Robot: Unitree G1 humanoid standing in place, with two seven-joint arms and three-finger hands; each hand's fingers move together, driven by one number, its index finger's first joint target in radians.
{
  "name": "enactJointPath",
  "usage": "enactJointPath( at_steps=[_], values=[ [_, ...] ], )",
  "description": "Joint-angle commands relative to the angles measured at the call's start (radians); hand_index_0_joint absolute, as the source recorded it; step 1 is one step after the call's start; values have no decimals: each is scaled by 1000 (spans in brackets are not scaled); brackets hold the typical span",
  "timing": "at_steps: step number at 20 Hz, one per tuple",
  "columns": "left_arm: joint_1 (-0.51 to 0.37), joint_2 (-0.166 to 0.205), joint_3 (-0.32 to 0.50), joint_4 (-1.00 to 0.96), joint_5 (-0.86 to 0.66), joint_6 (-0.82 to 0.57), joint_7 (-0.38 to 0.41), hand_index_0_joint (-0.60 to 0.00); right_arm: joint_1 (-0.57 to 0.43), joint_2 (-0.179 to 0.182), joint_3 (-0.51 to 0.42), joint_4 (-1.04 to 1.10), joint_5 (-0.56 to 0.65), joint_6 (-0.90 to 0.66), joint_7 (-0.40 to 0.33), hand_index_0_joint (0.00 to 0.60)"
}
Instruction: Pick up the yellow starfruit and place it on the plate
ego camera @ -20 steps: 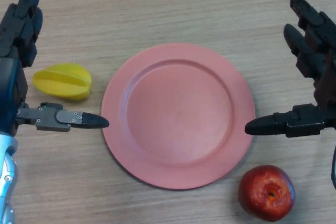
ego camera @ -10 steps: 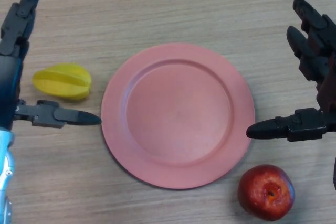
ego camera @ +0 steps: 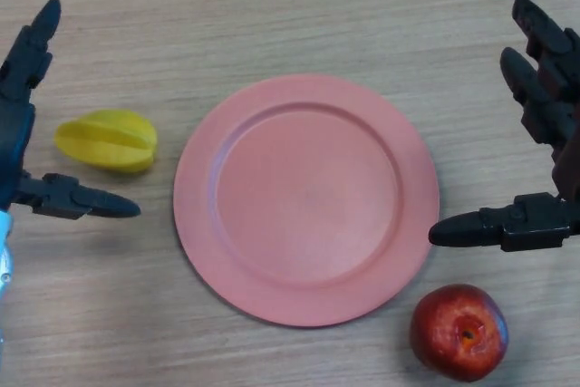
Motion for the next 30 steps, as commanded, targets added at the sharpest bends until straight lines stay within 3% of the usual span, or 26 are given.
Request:
enactJointPath(
  at_steps=[1, 5, 8, 9, 12, 13, 14, 16, 18, 21, 25, 27, 29, 30],
  values=[
    [-53, 67, 39, 11, 54, -158, 75, 0, -15, -12, -62, -64, 20, -114, -30, 0],
    [-130, 92, -9, 146, 144, -210, 49, 0, -8, -17, -85, -87, 43, -104, -28, 0],
    [-188, 91, -35, 223, 189, -231, 33, 0, 2, -23, -102, -103, 41, -95, -26, 0],
    [-191, 91, -39, 232, 202, -236, 42, -50, 3, -23, -104, -105, 42, -93, -25, 0],
    [-208, 89, -47, 280, 275, -229, 101, -449, 3, -26, -112, -115, 39, -84, -25, 0],
    [-215, 86, -45, 293, 282, -204, 109, -549, 12, -24, -115, -121, 38, -81, -22, 0],
    [-217, 86, -46, 295, 278, -171, 103, -600, 19, -23, -116, -129, 36, -67, -22, 0],
    [-195, 105, -59, 283, 347, -152, 116, -600, 19, -23, -119, -140, 32, -52, -23, 0],
    [-183, 120, -48, 281, 445, -159, 205, -600, 23, -18, -119, -139, 31, -63, -21, 0],
    [-177, 126, -27, 238, 428, -135, 185, -600, 18, -16, -112, -138, 32, -65, -28, 0],
    [-199, 150, -6, 125, 470, -78, 241, -600, 11, -19, -102, -122, 16, -71, -23, 0],
    [-168, 114, -16, -13, 443, -34, 185, -600, 6, -18, -107, -121, 23, -65, -29, 0],
    [-119, 49, -59, -174, 419, -21, 102, -600, 5, -17, -103, -120, 24, -59, -38, 0],
    [-70, 3, -103, -266, 425, -20, 19, -600, -1, -19, -106, -122, 31, -48, -41, 0]
  ],
)
